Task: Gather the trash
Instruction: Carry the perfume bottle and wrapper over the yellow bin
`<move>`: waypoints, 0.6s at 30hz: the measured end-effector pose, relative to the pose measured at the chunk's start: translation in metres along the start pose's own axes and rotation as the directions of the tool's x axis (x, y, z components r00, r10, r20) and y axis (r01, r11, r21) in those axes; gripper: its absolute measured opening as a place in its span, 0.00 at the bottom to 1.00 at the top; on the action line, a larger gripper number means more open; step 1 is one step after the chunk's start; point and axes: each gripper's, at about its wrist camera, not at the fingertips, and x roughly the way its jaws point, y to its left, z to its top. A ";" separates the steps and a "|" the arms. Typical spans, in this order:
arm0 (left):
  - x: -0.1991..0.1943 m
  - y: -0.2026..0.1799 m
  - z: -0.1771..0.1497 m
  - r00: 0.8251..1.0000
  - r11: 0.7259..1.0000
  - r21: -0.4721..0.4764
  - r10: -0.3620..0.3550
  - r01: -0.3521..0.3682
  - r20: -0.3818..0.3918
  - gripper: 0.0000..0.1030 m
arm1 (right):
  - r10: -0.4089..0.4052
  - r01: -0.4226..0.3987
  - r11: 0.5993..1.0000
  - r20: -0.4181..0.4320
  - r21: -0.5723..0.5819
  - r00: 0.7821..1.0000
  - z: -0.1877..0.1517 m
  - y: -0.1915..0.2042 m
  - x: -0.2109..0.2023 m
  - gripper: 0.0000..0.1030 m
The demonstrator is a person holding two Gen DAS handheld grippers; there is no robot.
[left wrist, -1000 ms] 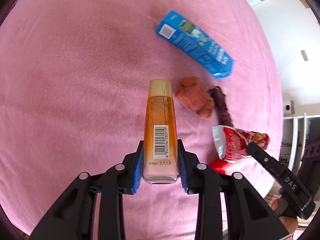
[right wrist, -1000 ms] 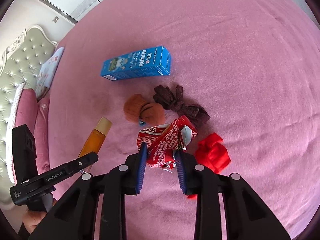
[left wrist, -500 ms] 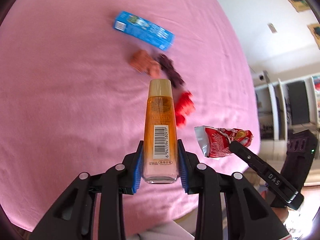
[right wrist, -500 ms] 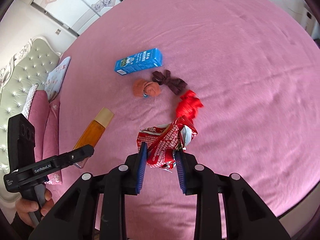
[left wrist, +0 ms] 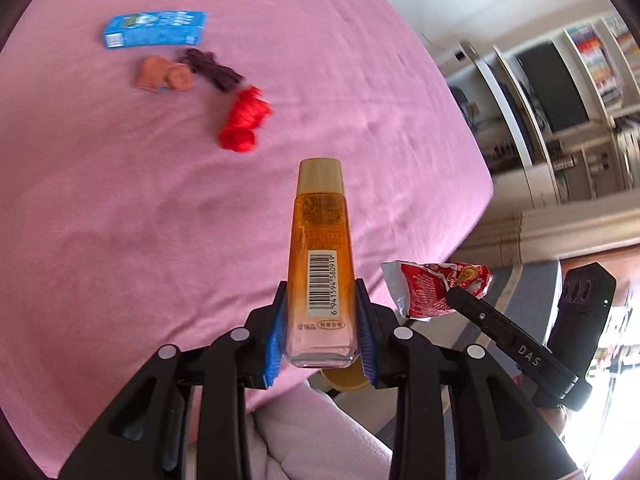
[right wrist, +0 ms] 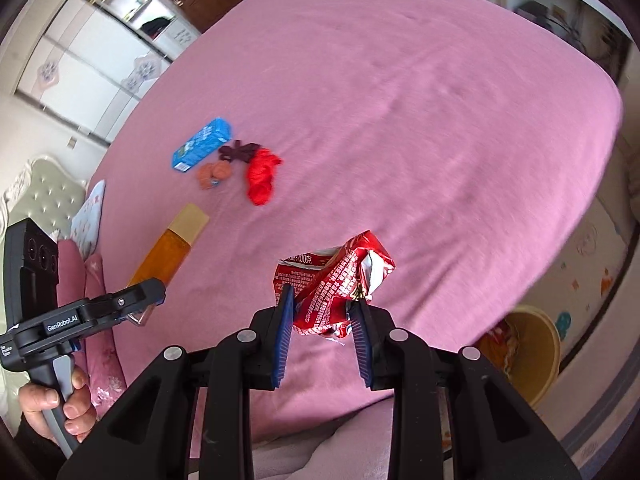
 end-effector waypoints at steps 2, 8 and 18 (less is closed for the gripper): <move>0.012 -0.025 -0.009 0.999 0.999 0.049 -0.007 0.008 -0.034 0.30 | -0.018 0.018 0.999 0.015 0.047 1.000 -0.012 -0.024 -0.015 0.26; 0.057 -0.104 -0.041 0.989 0.980 0.192 -0.019 0.047 -0.145 0.30 | -0.091 0.083 0.981 0.036 0.178 0.995 -0.050 -0.101 -0.061 0.26; 0.158 -0.196 -0.112 0.936 0.933 0.346 0.033 0.097 -0.350 0.30 | -0.166 0.166 0.908 -0.035 0.384 0.986 -0.129 -0.212 -0.079 0.26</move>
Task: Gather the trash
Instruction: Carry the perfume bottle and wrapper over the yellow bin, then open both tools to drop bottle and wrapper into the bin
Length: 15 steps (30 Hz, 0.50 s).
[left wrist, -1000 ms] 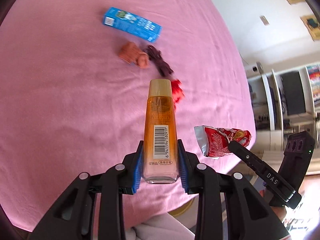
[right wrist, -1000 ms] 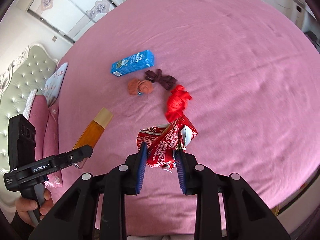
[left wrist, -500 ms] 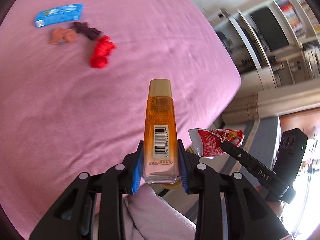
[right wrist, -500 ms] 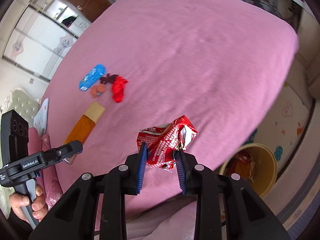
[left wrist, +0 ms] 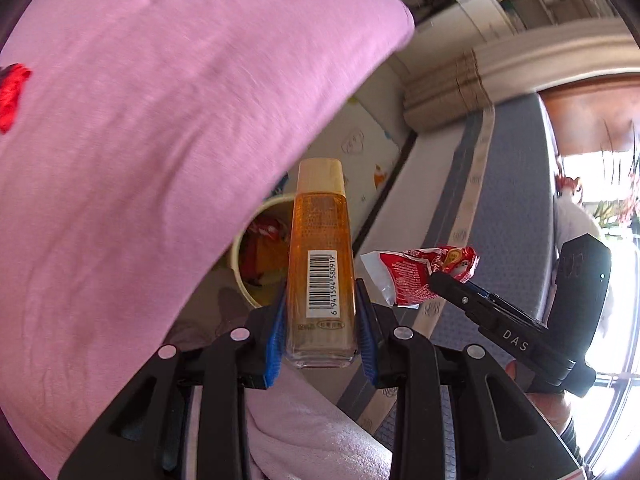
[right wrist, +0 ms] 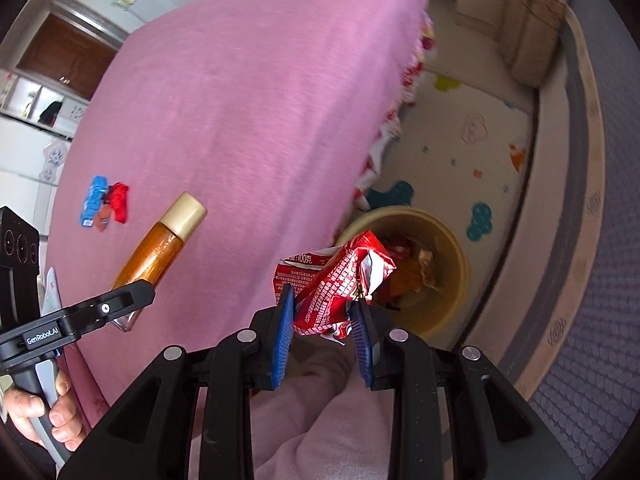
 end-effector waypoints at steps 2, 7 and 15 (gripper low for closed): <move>0.021 -0.013 -0.001 0.999 1.000 0.020 0.007 -0.006 -0.037 0.30 | -0.001 0.002 0.999 -0.011 0.034 1.000 -0.005 -0.016 0.005 0.26; 0.066 -0.033 -0.001 0.993 0.998 0.062 0.027 -0.020 -0.114 0.30 | 0.001 0.002 0.996 -0.035 0.090 0.999 -0.012 -0.050 0.021 0.26; 0.122 -0.040 0.010 0.980 0.999 0.045 0.028 -0.020 -0.196 0.30 | 0.002 0.006 0.994 -0.073 0.112 0.997 -0.011 -0.074 0.053 0.27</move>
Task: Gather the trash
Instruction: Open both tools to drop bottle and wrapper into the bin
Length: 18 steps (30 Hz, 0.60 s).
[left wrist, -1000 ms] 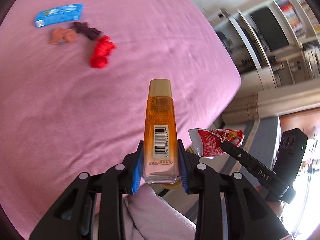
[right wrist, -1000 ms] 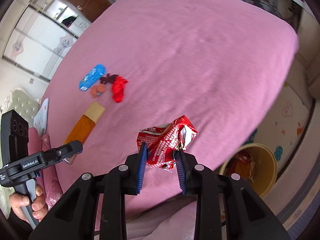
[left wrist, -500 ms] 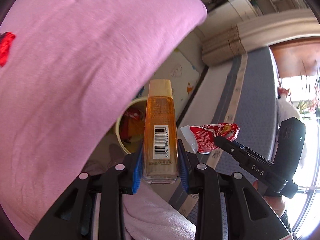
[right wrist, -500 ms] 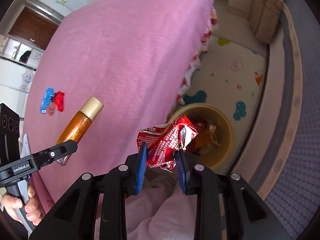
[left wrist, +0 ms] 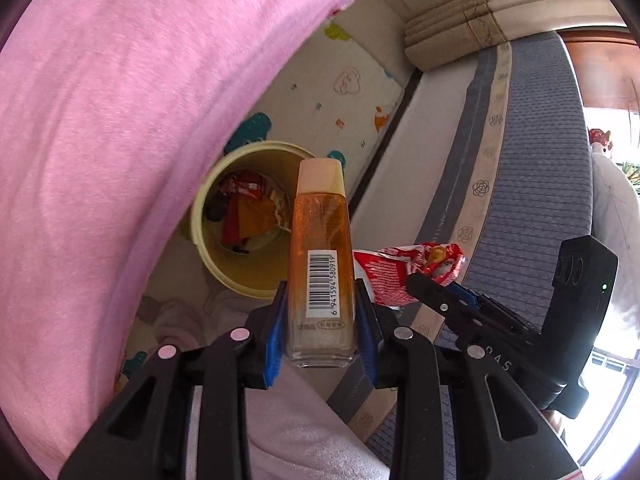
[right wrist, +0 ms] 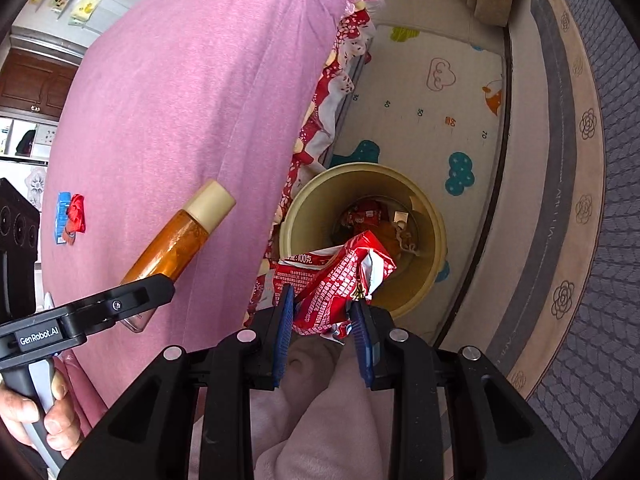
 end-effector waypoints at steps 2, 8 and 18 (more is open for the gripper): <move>0.007 -0.001 0.004 1.000 1.000 0.001 0.003 -0.003 -0.012 0.30 | 0.004 -0.004 1.000 -0.004 0.009 1.000 0.001 -0.004 0.004 0.27; 0.020 0.000 0.015 0.999 1.000 -0.015 0.025 -0.026 -0.043 0.44 | 0.025 -0.023 0.997 -0.027 0.067 0.999 0.007 -0.023 0.011 0.41; 0.005 0.007 0.010 0.999 1.000 -0.012 0.025 -0.025 -0.021 0.65 | -0.016 0.019 0.997 -0.037 0.076 0.999 0.002 -0.034 0.008 0.48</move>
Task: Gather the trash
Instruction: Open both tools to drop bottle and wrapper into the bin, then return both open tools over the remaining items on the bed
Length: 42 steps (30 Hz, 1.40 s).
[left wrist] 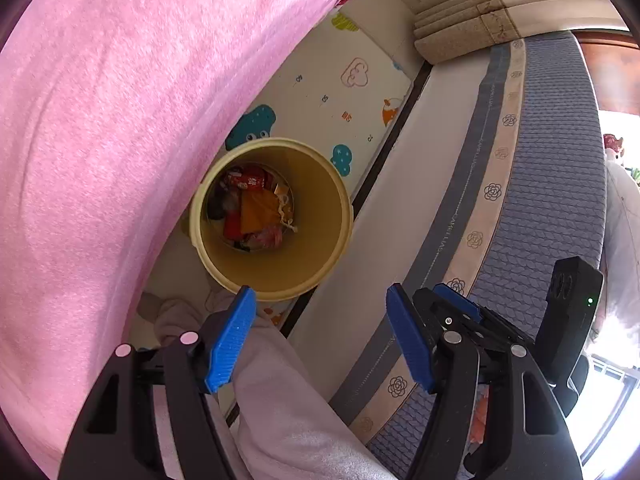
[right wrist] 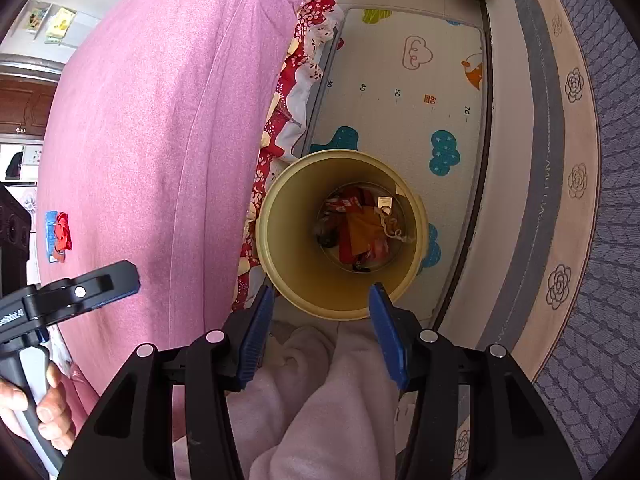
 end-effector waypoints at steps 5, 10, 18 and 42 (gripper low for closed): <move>-0.013 -0.002 0.001 1.000 1.000 0.008 -0.018 0.018 0.016 0.65 | -0.003 0.003 1.000 0.008 -0.014 1.000 0.002 0.009 -0.004 0.48; -0.027 0.004 0.000 0.998 0.998 0.002 -0.055 0.055 0.029 0.65 | -0.004 0.005 0.999 0.026 -0.037 1.000 0.007 0.028 -0.012 0.48; -0.064 0.033 0.006 0.986 0.979 -0.128 -0.149 0.159 0.079 0.65 | 0.000 0.009 0.994 0.076 -0.106 0.997 0.016 0.077 -0.037 0.48; -0.309 0.309 -0.084 0.815 0.771 -0.492 -0.061 0.406 0.576 0.66 | 0.132 -0.073 0.720 0.033 -0.690 0.991 -0.005 0.462 -0.005 0.48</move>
